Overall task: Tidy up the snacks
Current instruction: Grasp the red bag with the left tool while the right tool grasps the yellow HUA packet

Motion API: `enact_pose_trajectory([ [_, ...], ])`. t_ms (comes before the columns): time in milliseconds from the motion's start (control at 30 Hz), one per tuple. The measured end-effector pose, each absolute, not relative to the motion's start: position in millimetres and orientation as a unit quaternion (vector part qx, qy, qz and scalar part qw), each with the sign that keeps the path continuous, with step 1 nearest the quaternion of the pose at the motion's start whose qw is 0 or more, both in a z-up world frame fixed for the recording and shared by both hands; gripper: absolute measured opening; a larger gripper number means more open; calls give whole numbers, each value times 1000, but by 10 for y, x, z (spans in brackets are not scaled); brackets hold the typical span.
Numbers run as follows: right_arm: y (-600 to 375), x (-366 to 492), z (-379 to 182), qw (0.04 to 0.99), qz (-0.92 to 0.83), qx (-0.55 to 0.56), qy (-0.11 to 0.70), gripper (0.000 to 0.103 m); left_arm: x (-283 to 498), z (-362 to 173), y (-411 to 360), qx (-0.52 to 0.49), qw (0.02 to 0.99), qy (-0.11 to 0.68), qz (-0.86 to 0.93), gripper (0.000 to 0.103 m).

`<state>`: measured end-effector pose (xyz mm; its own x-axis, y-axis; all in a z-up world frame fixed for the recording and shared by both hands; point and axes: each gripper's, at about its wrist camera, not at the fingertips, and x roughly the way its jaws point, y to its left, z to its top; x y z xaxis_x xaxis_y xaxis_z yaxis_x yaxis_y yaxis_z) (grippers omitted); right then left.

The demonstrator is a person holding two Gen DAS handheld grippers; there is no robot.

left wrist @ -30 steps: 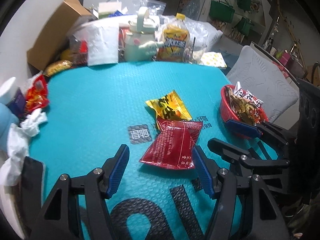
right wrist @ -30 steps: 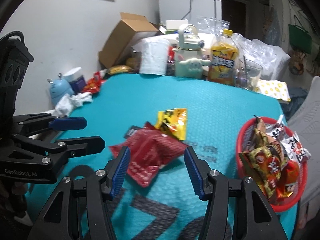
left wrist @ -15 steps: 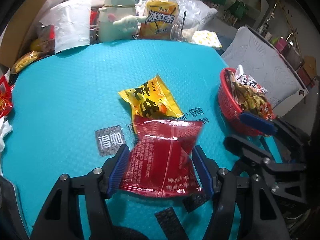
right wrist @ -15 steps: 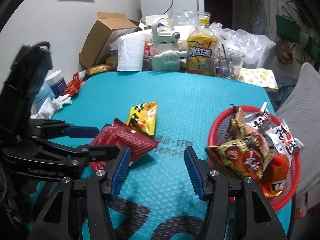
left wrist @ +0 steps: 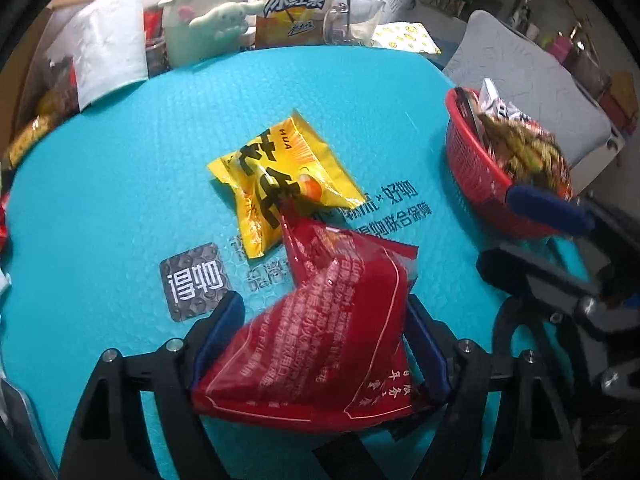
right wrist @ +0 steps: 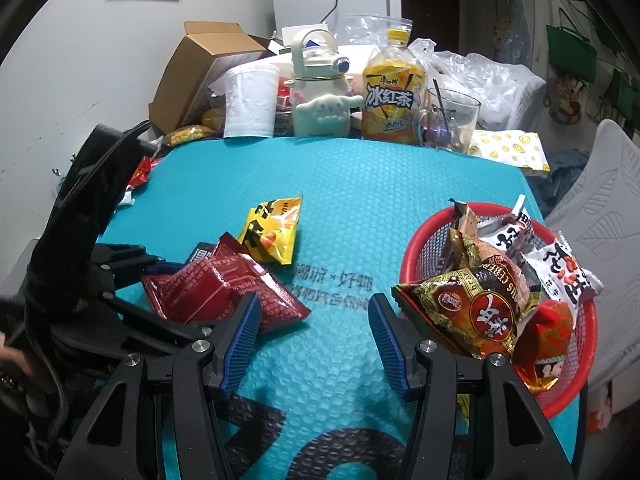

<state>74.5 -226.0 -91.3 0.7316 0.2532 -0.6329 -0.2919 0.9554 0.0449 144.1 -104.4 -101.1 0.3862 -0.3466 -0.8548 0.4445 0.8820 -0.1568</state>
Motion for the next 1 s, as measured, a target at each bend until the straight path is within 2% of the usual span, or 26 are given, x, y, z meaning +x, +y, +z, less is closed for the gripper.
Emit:
enact_pose_trajectory([
  [33, -2257, 748, -916, 930, 146, -29, 337, 56, 1410, -1013, -1047, 51, 837, 492, -236, 78],
  [67, -2249, 746, -918, 929, 146, -30, 338, 56, 1398, -1016, -1033, 49, 839, 488, -237, 74],
  [100, -2247, 745, -921, 929, 146, -30, 338, 56, 1383, -1008, -1006, 41, 841, 484, -239, 61],
  [167, -2230, 741, -919, 929, 147, -32, 338, 56, 1384, -994, -943, 30, 842, 484, -237, 58],
  [767, -1642, 1144, -911, 917, 193, -52, 346, 56, 1567, -707, -18, -18, 889, 434, -144, 56],
  [1000, -1456, 1513, -989, 916, 167, -62, 360, 64, 1721, -781, 238, -39, 891, 436, -117, 56],
])
